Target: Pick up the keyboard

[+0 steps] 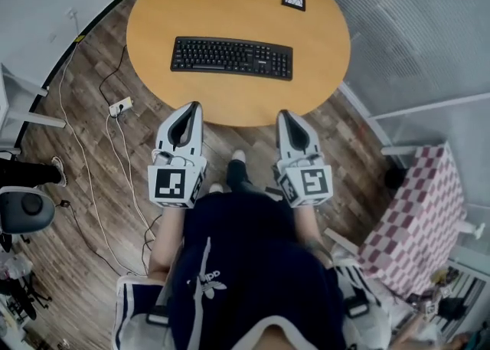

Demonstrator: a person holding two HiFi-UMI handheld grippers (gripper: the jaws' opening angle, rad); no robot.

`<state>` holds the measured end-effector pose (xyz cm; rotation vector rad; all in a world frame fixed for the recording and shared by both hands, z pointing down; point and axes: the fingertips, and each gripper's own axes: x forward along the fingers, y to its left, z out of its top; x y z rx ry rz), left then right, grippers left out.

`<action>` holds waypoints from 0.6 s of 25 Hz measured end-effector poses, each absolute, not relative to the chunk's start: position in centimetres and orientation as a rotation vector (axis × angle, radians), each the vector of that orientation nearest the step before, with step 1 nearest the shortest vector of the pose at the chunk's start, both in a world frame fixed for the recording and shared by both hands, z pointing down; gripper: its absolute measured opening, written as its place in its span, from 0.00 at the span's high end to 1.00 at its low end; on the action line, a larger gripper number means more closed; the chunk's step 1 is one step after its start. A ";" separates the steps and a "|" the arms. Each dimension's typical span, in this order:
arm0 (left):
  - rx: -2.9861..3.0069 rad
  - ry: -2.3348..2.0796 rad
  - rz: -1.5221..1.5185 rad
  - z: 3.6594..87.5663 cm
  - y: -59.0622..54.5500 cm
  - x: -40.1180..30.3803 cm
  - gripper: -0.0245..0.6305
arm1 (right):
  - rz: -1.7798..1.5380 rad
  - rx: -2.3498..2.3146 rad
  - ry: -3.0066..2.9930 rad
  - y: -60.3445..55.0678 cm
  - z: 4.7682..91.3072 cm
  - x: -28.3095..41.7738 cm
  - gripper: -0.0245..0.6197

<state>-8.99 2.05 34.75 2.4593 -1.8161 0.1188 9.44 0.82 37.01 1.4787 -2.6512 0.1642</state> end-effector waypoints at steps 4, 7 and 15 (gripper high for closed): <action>2.443 -1.851 0.099 34.4 -1.9 -8.0 0.96 | 0.175 1.461 -2.658 -3.3 37.4 10.9 0.95; 2.434 -1.860 0.093 34.5 -3.9 -7.4 0.96 | 0.189 1.451 -2.663 -5.3 37.7 11.7 0.95; 2.394 -1.887 0.124 35.6 -6.5 -7.0 0.96 | 0.263 1.424 -2.633 -8.6 39.8 13.3 0.95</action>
